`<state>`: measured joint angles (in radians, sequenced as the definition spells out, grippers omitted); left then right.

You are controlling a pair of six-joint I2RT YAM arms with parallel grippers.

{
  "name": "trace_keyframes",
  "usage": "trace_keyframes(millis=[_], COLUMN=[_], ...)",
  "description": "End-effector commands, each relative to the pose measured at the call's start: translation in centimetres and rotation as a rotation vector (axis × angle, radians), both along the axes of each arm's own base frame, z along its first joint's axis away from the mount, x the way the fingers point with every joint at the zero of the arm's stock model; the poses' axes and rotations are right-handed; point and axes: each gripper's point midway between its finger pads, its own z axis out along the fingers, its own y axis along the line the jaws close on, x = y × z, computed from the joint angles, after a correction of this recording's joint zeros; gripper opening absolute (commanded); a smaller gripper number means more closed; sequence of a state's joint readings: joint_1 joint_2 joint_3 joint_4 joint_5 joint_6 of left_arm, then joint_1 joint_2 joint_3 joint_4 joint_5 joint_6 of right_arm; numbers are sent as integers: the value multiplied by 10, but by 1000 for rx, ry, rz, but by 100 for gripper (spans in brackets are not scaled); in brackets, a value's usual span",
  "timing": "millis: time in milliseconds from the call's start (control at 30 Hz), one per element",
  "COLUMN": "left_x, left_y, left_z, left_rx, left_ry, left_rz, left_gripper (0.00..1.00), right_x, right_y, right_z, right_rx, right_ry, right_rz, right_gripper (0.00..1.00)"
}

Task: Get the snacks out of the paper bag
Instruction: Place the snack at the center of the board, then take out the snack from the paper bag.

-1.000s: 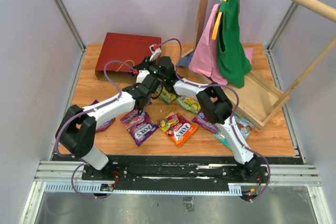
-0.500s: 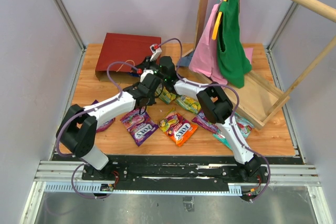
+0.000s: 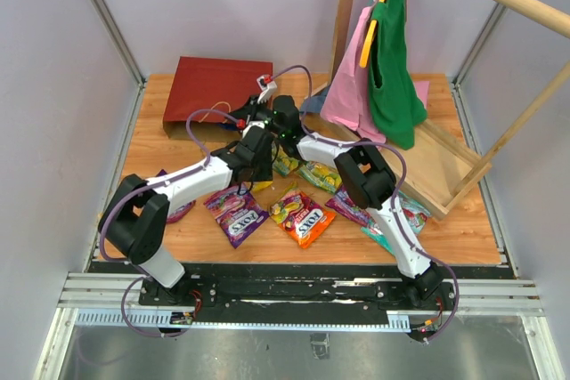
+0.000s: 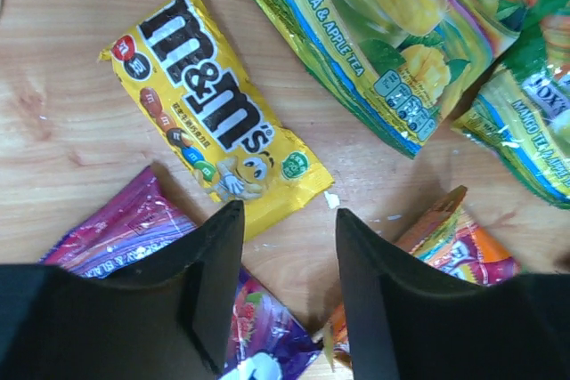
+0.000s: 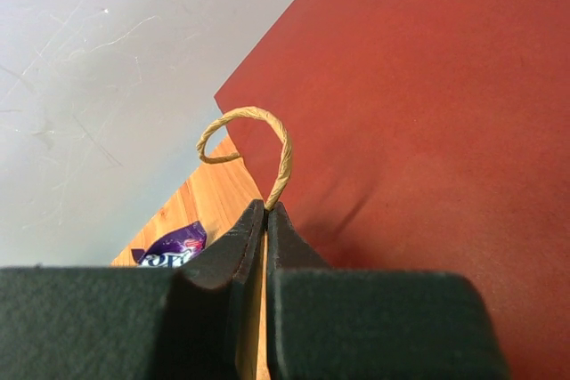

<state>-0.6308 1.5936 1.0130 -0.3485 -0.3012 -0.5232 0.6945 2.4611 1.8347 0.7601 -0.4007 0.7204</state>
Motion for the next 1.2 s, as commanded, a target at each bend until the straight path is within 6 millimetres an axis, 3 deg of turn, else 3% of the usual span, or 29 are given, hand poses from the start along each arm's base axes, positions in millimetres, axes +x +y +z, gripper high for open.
trace_keyframes(millis=[0,67,133,167,367,567,967,1167], left_x=[2,3,3,4,3,5,9,31], left_y=[-10,-11,-9,-7,16,59,115,145], left_z=[20,26,38,46,108,128,78,49], left_rx=[-65,-69,-70,-71,-126,-261,-483,-513], left_ry=[-54,-65,-89,-106,-269,-334,-327,-357], left_rz=[-25,-30,-30,-27,29,102,291,385], left_gripper=[55,62,89,96,100,99,93,84], right_x=[3,2,2,2,1,1,0,-1], right_y=[-9,-9,-9,-9,-12,-17,-21,-18], right_z=[28,28,29,27,32,28,41,52], right_rx=[44,45,43,41,34,10,17,28], right_ry=[-43,-42,-41,-40,-48,-54,-65,-77], right_rz=[-3,-3,-1,-2,-3,-12,-15,1], right_gripper=[1,1,1,1,1,1,1,1])
